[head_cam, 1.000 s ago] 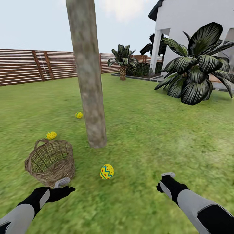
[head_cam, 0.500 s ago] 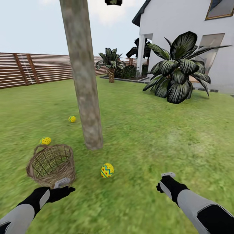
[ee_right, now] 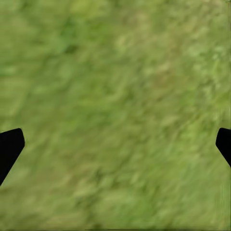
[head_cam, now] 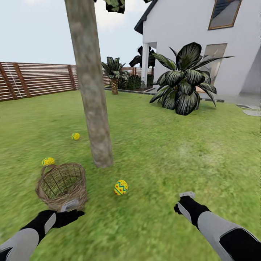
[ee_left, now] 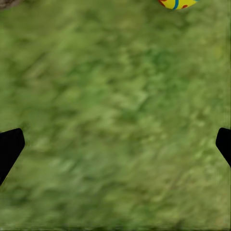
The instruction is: Take the three Easter eggs out of the wicker basket on the lawn in the garden, then place them on the lawn next to a single tree (choose any tree) so that all three eggs are next to the same tree and none are left in the basket.
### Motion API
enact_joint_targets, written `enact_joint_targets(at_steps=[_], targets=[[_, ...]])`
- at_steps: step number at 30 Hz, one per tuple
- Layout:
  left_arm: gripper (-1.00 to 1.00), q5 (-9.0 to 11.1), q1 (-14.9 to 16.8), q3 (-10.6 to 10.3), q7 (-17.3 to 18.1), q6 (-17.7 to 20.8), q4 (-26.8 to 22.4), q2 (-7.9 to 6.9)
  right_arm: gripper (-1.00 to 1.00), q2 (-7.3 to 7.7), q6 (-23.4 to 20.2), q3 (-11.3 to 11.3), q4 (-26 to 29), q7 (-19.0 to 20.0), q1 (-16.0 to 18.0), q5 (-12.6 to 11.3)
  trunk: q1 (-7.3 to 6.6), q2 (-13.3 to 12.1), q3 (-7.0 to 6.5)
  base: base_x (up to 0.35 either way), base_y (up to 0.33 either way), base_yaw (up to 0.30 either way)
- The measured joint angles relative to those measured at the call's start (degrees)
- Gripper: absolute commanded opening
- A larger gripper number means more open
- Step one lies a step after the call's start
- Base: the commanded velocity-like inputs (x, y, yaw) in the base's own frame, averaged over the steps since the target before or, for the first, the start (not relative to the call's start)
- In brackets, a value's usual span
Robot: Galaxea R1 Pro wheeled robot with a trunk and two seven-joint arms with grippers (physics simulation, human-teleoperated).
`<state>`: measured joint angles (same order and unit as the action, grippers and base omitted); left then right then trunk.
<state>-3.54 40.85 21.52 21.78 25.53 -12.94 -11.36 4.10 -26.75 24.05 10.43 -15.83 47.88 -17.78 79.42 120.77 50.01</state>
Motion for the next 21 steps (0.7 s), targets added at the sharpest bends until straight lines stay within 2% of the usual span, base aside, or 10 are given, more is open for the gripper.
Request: enact_joint_targets(at_steps=[21], targets=[[1.00, 0.00, 0.00, 0.00, -0.09, -0.03, 0.18, 0.00, 1.00, -0.09, 1.00, 0.00, -1.17, -0.07, 0.00, 0.36, -4.61, -8.42, -5.66, -0.263, 0.251, -0.001]])
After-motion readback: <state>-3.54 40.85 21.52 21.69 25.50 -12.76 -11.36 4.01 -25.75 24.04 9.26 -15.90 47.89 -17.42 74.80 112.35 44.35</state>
